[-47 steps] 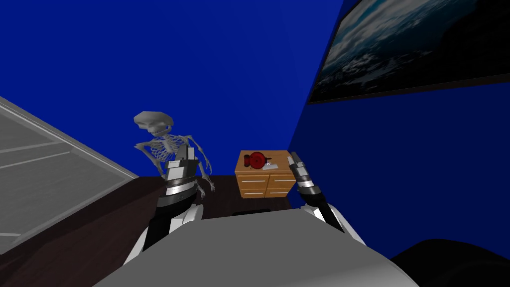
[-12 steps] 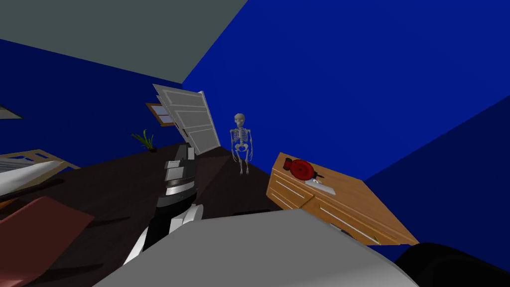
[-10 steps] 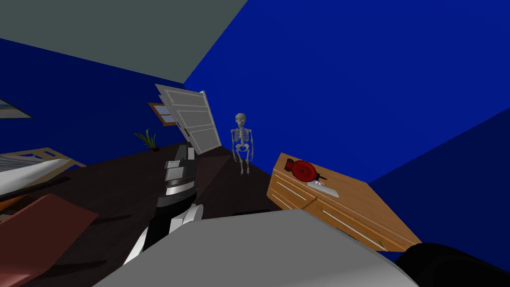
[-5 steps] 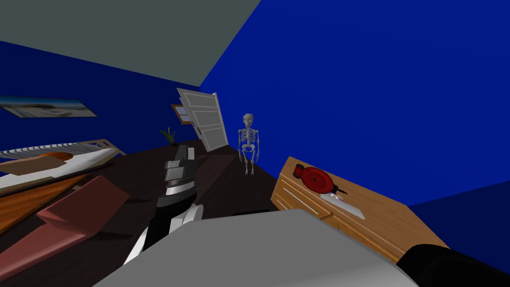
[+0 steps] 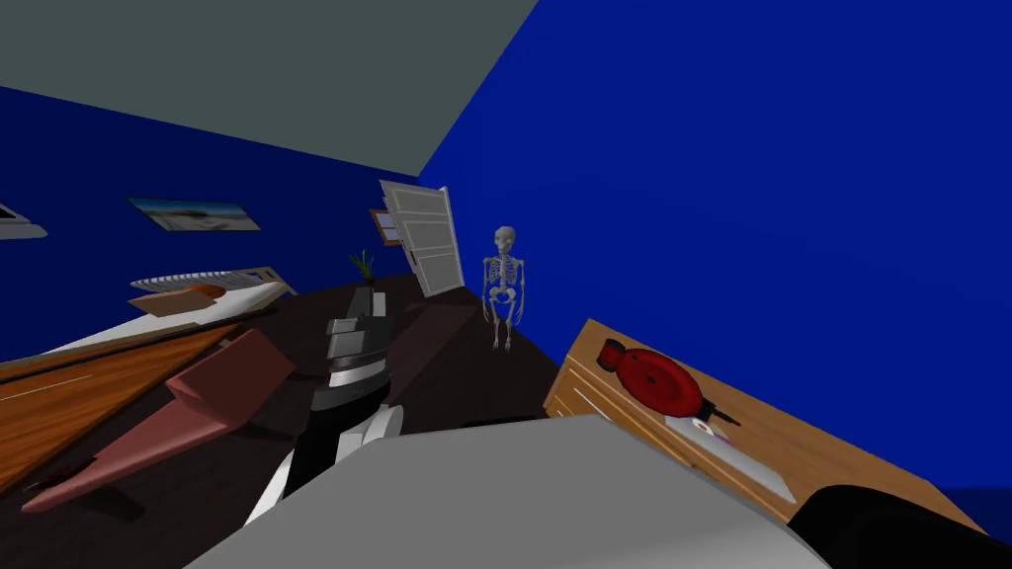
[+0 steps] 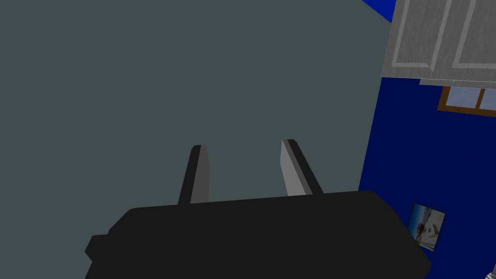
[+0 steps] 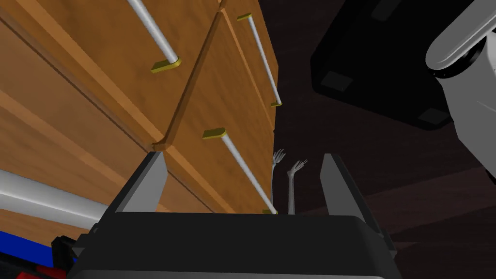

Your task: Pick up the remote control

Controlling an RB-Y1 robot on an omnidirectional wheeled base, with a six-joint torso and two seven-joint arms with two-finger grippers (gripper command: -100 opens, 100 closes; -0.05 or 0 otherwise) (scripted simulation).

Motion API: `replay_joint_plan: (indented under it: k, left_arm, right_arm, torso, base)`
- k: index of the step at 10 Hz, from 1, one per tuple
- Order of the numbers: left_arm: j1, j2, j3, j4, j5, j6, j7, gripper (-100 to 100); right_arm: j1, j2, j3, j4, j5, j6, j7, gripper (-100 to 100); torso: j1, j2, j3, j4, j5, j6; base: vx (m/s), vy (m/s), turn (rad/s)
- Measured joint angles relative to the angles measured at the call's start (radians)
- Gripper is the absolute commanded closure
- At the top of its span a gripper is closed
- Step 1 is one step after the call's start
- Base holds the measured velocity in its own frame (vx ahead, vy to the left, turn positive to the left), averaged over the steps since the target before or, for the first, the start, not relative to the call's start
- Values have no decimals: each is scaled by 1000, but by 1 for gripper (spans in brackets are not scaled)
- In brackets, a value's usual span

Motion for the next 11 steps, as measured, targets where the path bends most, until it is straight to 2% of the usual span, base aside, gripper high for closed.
replay_joint_plan:
  k: [1, 2, 3, 6, 8, 9, 11]
  left_arm:
    - [0, 0, 0, 0, 0, 0, 0, 0]
    - [0, 0, 0, 0, 0, 0, 0, 0]
    - [0, 0, 0, 0, 0, 0, 0, 0]
    - [0, 0, 0, 0, 0, 0, 0, 0]
    - [0, 0, 0, 0, 0, 0, 0, 0]
    - [0, 0, 0, 0, 0, 0, 0, 0]
    - [0, 0, 0, 0, 0, 0, 0, 0]
  right_arm:
    - [-9, -22, 1, 55, 19, -21, 9, -100]
    - [10, -51, 6, 70, 47, -19, 6, -100]
    - [3, -52, 12, 103, 62, -20, 14, -100]
    - [25, -82, 14, 159, 101, -34, 35, -100]
    - [11, -95, 28, 211, 134, -45, 50, -100]
    - [-1, -99, 38, 255, 155, -59, 64, -100]
    - [-26, -89, 68, 292, 199, -74, 75, -100]
  torso:
    - [0, 0, 0, 0, 0, 0]
    - [0, -1, -1, 0, 0, -1]
    - [1, 0, 0, 0, 0, 1]
    - [3, 1, 1, 0, 1, 0]
    - [2, 1, 0, 0, 0, 1]
    - [0, 0, 0, 0, 0, 0]
    - [-5, -5, -3, -1, -2, 0]
  base:
    - [115, -37, 307]
    - [94, -31, 151]
    - [100, -34, 215]
    - [78, -18, 163]
    - [85, -49, 173]
    - [139, -122, 286]
    - [153, -119, 176]
